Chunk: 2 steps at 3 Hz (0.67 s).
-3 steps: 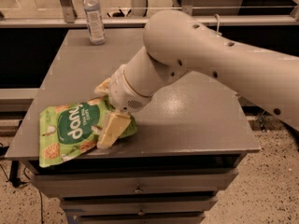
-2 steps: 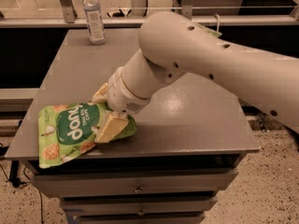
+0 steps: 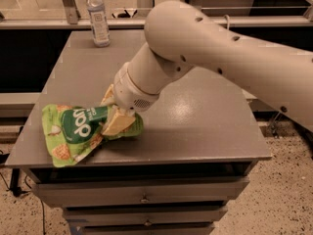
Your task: Pick green rice chip bag
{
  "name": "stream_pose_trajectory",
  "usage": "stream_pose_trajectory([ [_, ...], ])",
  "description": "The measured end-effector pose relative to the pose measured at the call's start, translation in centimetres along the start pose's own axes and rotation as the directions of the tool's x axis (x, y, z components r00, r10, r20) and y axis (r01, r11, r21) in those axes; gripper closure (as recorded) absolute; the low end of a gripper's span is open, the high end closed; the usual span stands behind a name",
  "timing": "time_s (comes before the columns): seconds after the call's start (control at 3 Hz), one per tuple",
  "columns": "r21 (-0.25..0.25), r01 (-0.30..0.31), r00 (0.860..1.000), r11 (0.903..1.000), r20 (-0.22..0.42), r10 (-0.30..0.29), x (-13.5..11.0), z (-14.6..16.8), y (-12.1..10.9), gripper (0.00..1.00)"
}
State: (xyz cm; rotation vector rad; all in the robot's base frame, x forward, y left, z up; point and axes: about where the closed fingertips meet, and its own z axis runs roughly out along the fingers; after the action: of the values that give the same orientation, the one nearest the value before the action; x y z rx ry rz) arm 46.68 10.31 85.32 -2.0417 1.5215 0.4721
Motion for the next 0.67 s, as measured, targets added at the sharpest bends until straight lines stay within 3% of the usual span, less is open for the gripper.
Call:
stream_pose_trajectory([
  [0.33,0.002,-0.07,0.998,0.9975,0.001,0.07,1.4,-2.3,-3.1,1.0],
  [0.67,0.023,-0.191,0.98,0.9812,0.059,0.19,2.6,-6.5,-7.3,1.0],
])
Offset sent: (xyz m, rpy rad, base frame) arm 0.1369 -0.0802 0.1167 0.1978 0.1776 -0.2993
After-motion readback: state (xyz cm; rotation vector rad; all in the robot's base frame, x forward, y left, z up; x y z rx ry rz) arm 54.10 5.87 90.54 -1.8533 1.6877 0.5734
